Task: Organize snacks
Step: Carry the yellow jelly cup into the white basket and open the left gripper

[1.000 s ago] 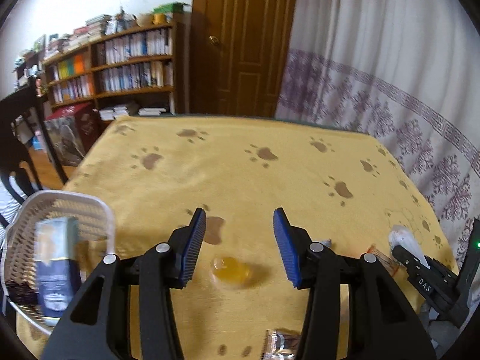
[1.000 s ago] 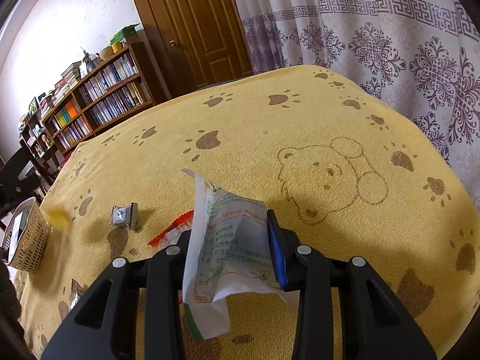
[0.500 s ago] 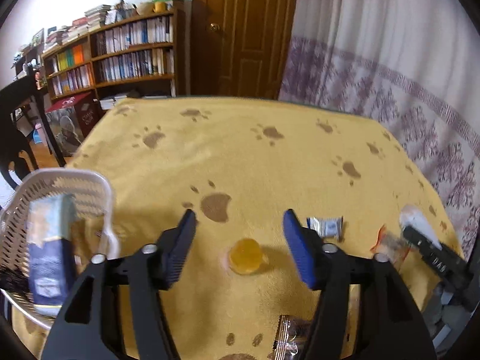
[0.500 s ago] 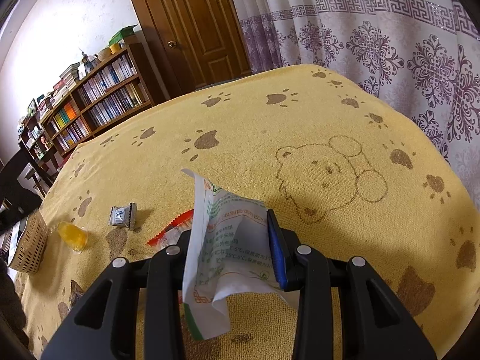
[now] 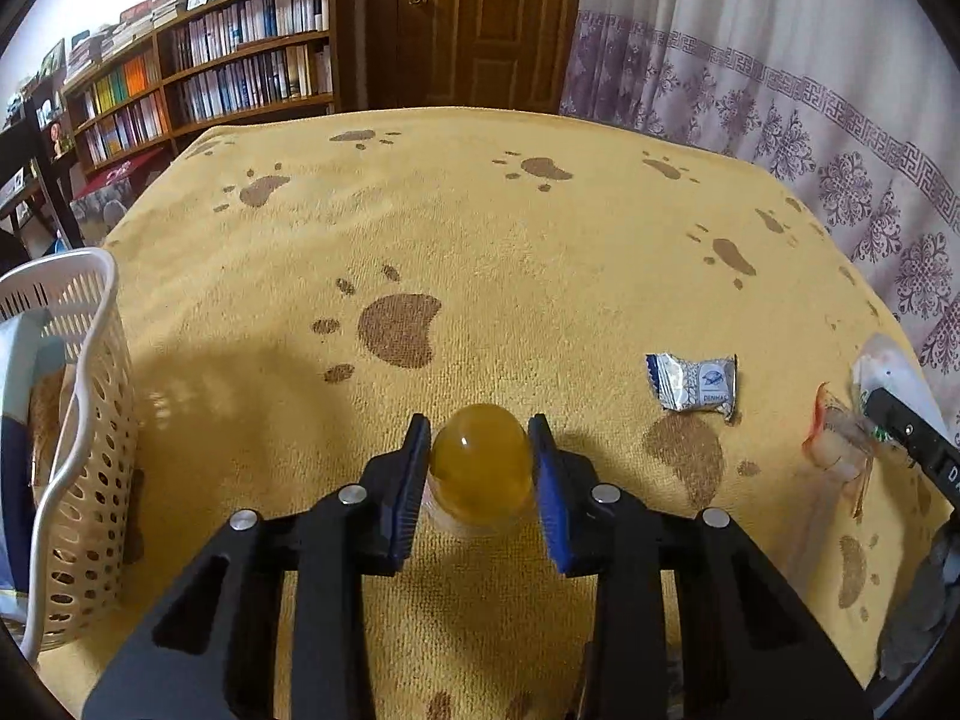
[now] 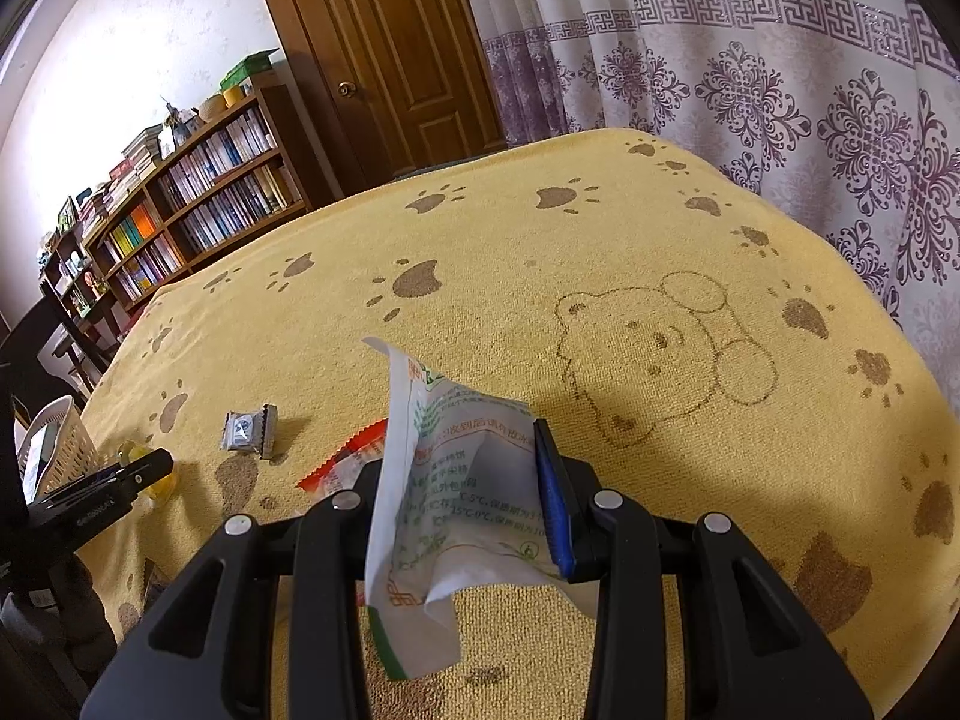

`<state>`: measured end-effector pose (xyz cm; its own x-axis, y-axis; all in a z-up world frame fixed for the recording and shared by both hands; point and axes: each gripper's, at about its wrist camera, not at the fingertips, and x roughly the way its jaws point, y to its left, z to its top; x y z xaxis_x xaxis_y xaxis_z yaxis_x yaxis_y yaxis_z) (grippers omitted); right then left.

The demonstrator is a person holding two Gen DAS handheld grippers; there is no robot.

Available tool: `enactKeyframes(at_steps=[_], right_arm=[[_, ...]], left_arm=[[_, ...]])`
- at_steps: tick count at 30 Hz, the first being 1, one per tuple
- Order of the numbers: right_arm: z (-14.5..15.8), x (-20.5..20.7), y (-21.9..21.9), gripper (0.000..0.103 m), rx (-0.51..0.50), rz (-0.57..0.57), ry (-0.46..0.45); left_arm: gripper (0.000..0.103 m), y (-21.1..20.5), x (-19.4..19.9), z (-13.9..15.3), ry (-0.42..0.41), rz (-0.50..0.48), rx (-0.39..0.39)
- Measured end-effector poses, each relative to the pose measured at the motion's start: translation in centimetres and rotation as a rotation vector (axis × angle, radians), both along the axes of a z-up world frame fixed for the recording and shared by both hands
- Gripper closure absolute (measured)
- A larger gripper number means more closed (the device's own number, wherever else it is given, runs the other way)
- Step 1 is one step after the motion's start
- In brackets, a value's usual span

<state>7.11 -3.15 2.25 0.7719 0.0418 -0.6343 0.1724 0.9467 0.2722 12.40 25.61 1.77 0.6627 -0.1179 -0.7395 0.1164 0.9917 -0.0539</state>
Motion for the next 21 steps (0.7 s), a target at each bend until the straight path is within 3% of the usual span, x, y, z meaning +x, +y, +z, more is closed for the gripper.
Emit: enactKeyframes(at_steps=[5,6,7,8,16,18,21], right_arm=[[0.0,0.0,0.0,0.067,-0.001,-0.004,0.001],[0.0,0.0,0.0,0.067,-0.001,-0.004,0.001],[0.0,0.0,0.0,0.067,-0.001,-0.004,0.001],[0.0,0.0,0.0,0.067,-0.001,-0.004,0.001],[0.0,0.0,-0.2,0.067,-0.001,-0.011,-0.001],[0.0,0.0,-0.2,0.067,-0.001,-0.010,-0.001],[0.0,0.0,-0.2,0.067,0.000,-0.010,0.000]], left_arm=[[0.070,0.0,-1.2,1.5,-0.050,-0.007,0.009],[0.077,0.0,-1.5,2.0,-0.061,-0.007,0.007],[0.091,0.0,-1.7,2.5,-0.072,-0.007,0.006],[0.096,0.1,-1.9,3.0,-0.084,-0.003,0.006],[0.096,1.8,-2.7,5.6,-0.133,0.037,-0.048],[0.090,2.3,-2.4,4.9,-0.097,0.049,-0.061],[0.061,2.6,-2.4,3.5,-0.039,0.046,-0.106]])
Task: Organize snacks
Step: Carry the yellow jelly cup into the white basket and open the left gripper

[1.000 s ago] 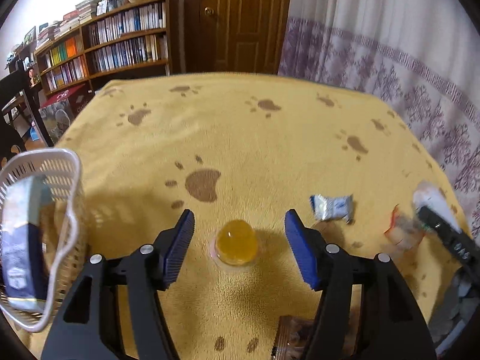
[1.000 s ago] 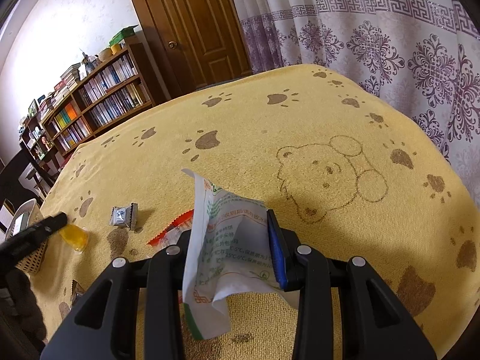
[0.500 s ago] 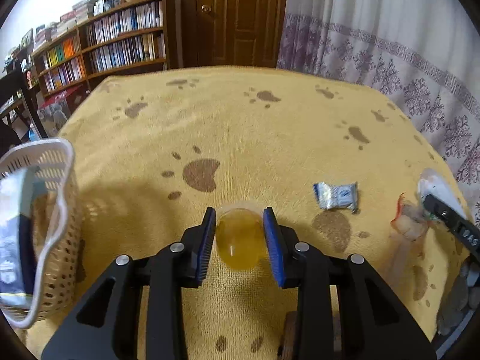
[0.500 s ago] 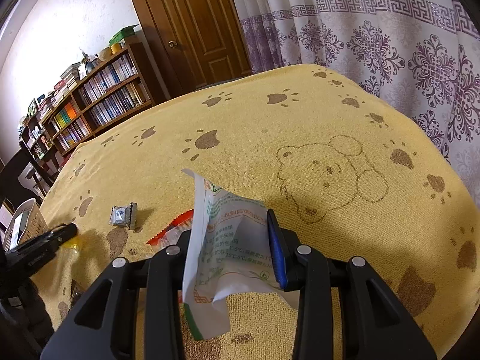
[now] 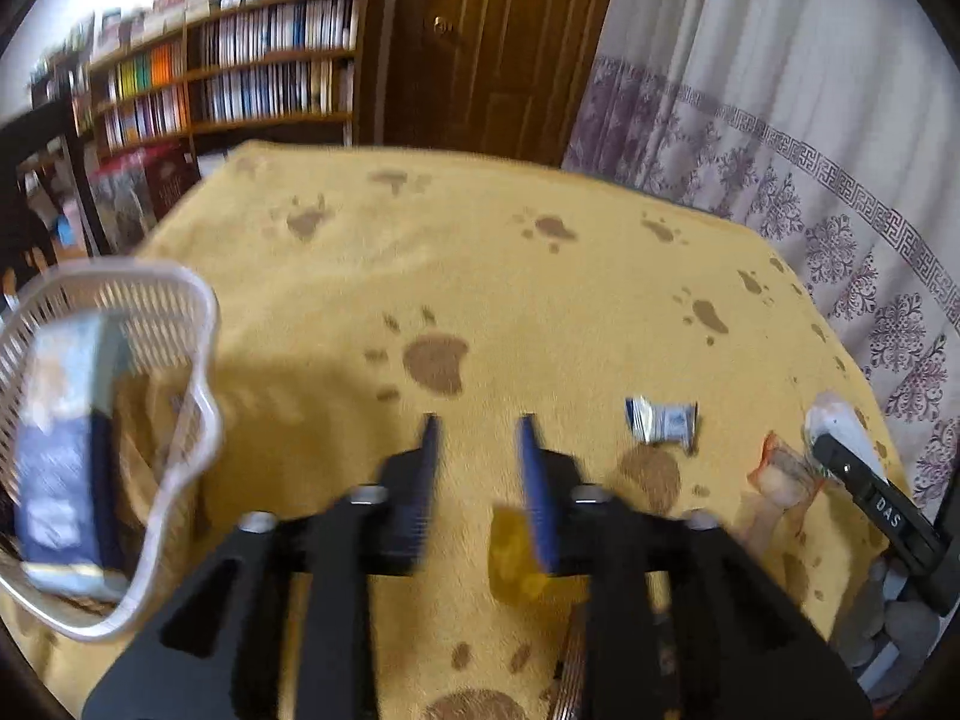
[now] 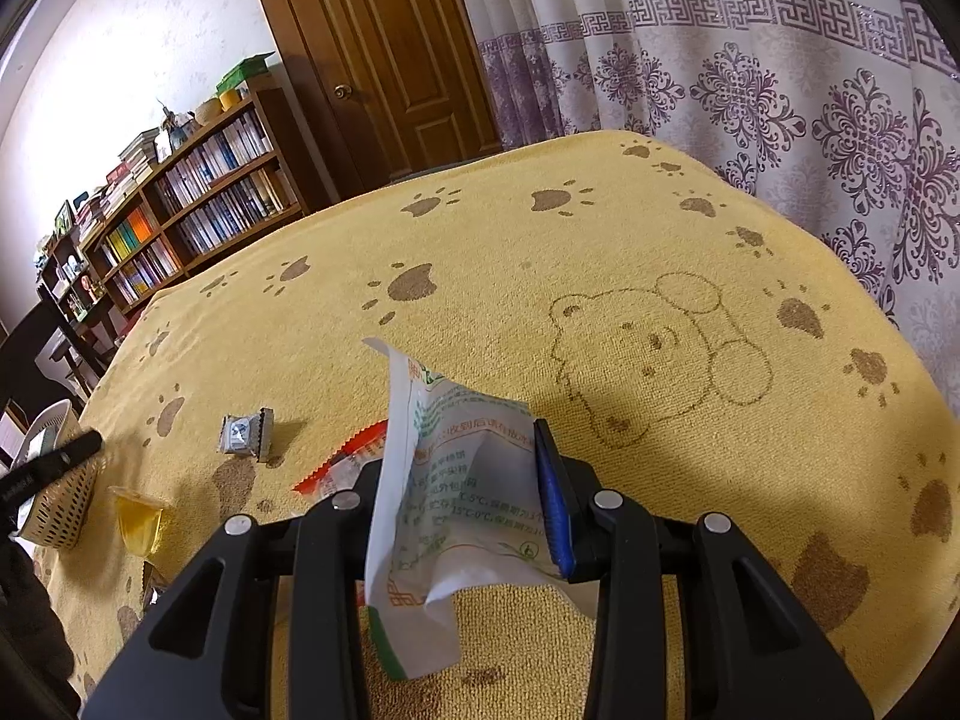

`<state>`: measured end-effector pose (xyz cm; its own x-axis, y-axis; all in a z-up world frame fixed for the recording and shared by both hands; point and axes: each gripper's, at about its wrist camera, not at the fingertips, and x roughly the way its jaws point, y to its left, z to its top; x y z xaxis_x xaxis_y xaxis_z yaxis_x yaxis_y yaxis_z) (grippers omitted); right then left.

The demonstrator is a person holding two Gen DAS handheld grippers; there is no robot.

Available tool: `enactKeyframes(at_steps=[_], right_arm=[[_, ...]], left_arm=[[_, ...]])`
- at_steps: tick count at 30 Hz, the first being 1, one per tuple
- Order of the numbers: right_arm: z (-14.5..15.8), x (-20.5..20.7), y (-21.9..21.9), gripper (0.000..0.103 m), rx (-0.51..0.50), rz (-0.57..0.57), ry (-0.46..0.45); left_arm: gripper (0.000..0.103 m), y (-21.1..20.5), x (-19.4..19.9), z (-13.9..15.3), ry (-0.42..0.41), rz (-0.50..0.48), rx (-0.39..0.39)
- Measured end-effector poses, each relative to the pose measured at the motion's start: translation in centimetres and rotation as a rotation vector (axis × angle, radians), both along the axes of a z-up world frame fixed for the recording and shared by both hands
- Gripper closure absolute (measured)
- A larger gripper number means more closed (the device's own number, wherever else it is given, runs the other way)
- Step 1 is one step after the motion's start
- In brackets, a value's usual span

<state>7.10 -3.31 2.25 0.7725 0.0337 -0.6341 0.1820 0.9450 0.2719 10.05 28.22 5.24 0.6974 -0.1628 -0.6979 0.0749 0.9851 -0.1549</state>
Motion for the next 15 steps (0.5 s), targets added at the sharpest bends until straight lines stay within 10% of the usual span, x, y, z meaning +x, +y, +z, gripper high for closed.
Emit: enactKeyframes(at_steps=[6,15], right_arm=[[0.0,0.0,0.0,0.067,-0.001,0.000,0.000],[-0.1,0.0,-0.1,0.067,0.001,-0.003,0.002]], left_arm=[[0.037,-1.3,-0.6,-2.0,0.047,-0.068,-0.037],[0.049,-3.7,-0.1,-4.2,0.071,-0.125,0.059]])
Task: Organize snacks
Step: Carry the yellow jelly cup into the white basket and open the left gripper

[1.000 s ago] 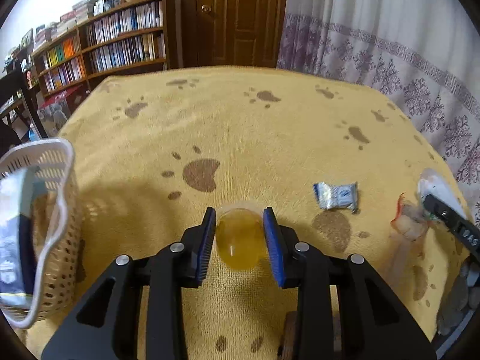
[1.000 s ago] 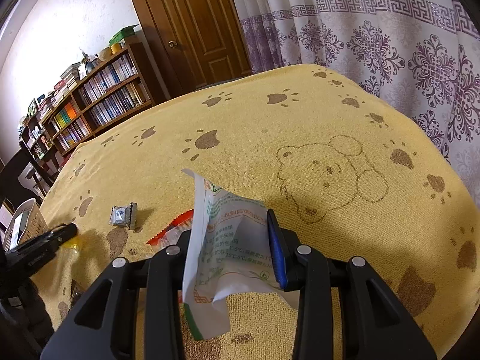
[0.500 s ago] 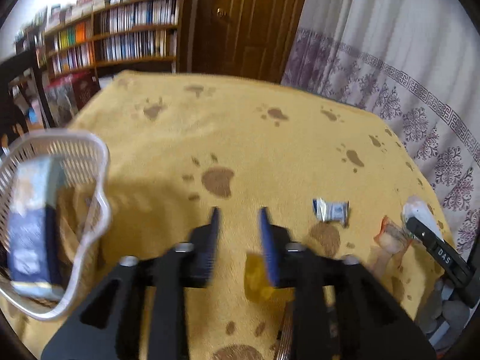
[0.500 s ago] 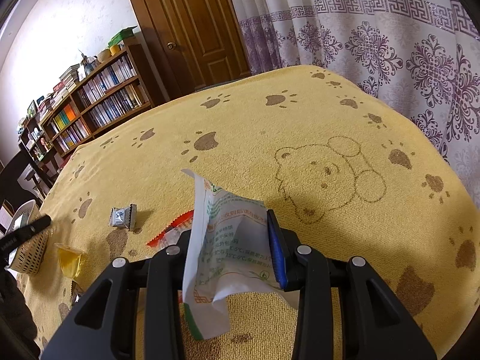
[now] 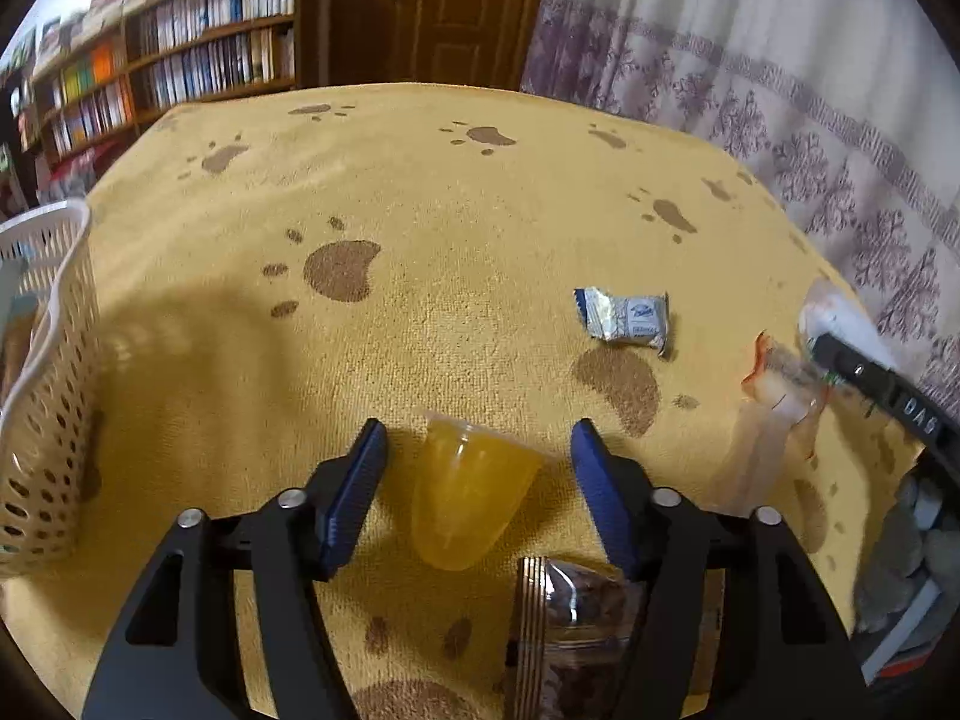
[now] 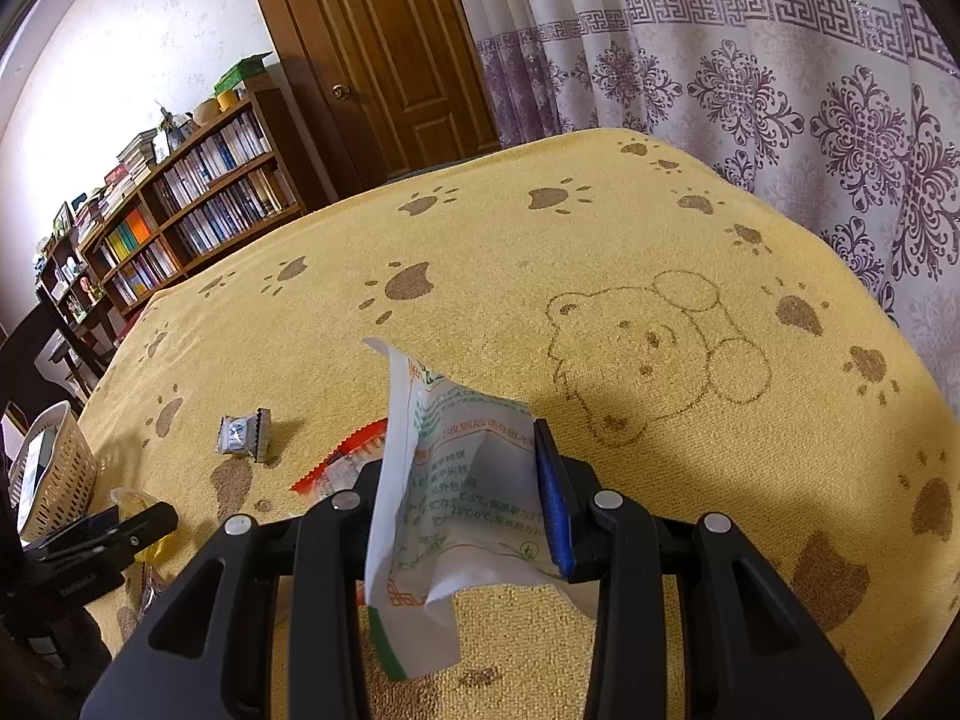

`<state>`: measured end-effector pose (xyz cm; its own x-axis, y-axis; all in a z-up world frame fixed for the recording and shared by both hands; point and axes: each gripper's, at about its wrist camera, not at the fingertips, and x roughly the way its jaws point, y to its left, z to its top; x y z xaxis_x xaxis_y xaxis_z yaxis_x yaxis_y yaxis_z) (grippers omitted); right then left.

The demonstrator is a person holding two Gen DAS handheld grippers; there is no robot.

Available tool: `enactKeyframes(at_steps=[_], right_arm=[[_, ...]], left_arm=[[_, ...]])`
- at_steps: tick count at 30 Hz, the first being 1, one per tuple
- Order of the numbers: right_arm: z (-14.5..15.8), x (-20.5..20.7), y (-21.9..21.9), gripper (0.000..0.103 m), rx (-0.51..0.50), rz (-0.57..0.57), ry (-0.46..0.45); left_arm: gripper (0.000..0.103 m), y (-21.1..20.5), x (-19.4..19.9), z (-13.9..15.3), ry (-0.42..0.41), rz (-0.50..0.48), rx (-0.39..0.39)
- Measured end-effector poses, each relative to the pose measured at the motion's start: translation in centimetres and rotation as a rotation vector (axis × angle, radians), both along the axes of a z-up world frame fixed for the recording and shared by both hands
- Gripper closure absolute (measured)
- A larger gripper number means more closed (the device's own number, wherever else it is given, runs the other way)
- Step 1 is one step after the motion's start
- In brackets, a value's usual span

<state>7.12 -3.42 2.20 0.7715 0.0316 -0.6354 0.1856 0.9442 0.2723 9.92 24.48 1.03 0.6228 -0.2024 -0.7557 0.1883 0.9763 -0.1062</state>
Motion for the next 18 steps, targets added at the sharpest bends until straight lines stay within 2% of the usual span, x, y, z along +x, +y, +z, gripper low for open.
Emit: enactKeyframes(at_steps=[1,2,8,18], right_arm=[[0.0,0.0,0.0,0.067,-0.001,0.000,0.001],[0.0,0.0,0.0,0.067,-0.001,0.000,0.001],[-0.1,-0.1,0.0,0.067,-0.003,-0.001,0.000],[-0.1,-0.1,-0.1,0.067,-0.004,-0.007,-0.002]], left_arm=[[0.057,0.0,0.0,0.0,-0.003,0.000,0.007],[0.059,0.2,0.1,0.1,-0.001,-0.002,-0.003],[0.059,0.6,-0.6,1.3,-0.042,0.021,0.009],[0.059,3.1,-2.2,6.1,-0.173,0.095,0.009]])
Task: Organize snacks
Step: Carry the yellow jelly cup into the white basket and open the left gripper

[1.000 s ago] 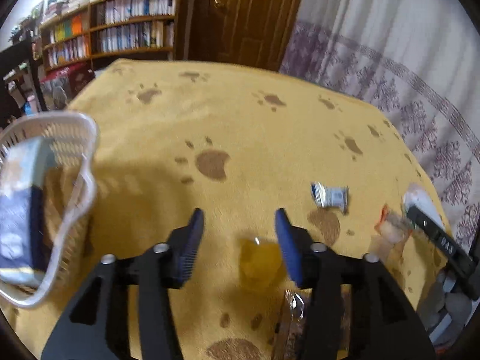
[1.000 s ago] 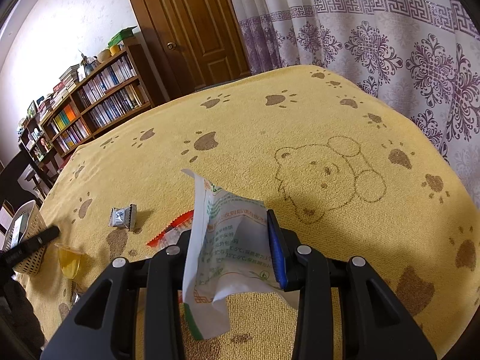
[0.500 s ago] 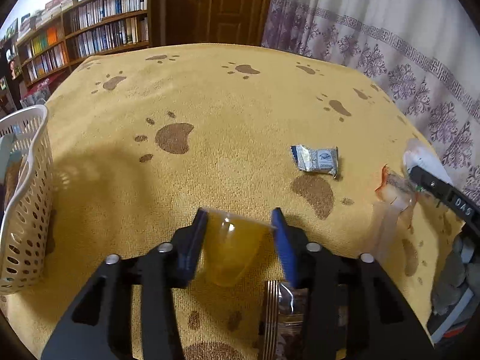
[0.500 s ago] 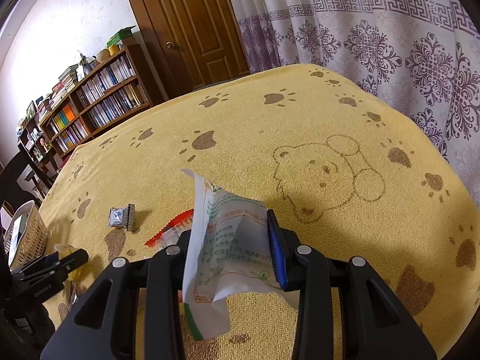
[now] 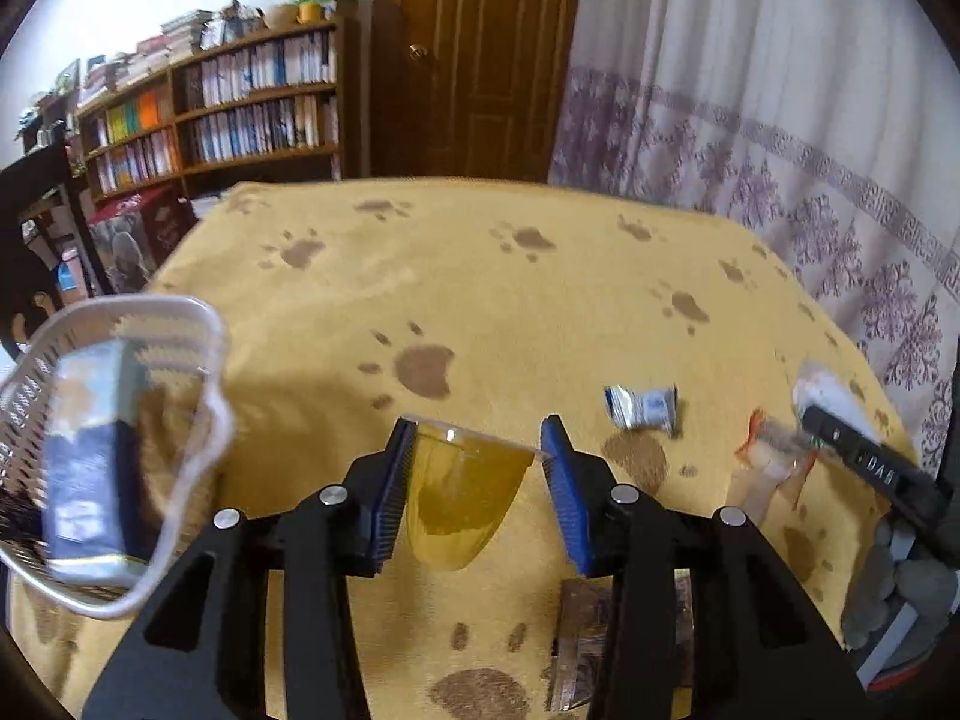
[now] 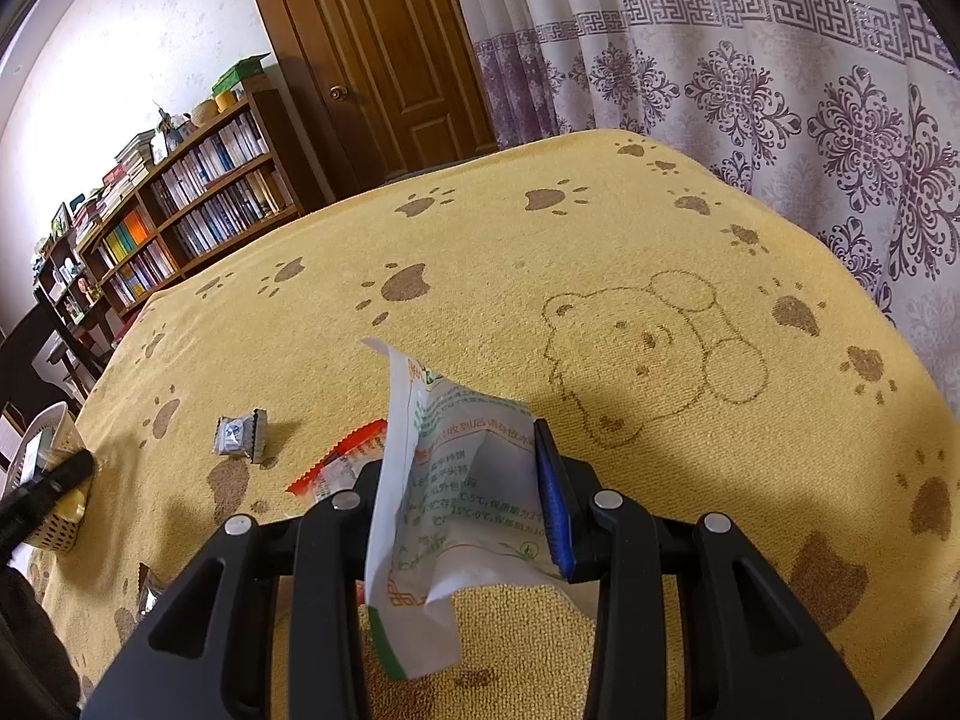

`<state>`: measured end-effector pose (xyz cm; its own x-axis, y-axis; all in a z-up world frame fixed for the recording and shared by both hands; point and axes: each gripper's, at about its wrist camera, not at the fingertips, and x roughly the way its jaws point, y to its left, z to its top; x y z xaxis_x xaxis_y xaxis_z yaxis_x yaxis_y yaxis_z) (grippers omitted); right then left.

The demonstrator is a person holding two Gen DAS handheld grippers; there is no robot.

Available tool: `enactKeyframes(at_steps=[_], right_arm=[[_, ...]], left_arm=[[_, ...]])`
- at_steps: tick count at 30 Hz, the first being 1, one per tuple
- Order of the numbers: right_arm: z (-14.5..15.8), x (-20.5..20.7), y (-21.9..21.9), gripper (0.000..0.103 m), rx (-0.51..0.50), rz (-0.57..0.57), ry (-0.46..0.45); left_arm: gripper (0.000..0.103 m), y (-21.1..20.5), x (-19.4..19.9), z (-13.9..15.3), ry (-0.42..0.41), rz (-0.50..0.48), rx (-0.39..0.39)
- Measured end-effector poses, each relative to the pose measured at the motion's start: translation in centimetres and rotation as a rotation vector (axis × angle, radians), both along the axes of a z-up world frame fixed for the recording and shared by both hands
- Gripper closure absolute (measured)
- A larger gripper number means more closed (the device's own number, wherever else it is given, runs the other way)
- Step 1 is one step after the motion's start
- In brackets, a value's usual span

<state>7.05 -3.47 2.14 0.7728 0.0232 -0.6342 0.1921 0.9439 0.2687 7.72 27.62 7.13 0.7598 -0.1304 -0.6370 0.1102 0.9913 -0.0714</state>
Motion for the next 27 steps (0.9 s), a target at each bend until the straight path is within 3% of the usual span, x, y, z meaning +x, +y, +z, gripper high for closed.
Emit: enactKeyframes(at_steps=[16,27], right_arm=[[0.1,-0.2,0.2,0.067,-0.023,-0.025,-0.007],[1.4,-1.0,2.0,0.067,-0.055,-0.005,-0.027]], left_arm=[[0.059,10.8,-2.3,5.6,-0.151,0.259,0.009],[0.059,17.9,-2.9,5.3,-0.145,0.409,-0.014]])
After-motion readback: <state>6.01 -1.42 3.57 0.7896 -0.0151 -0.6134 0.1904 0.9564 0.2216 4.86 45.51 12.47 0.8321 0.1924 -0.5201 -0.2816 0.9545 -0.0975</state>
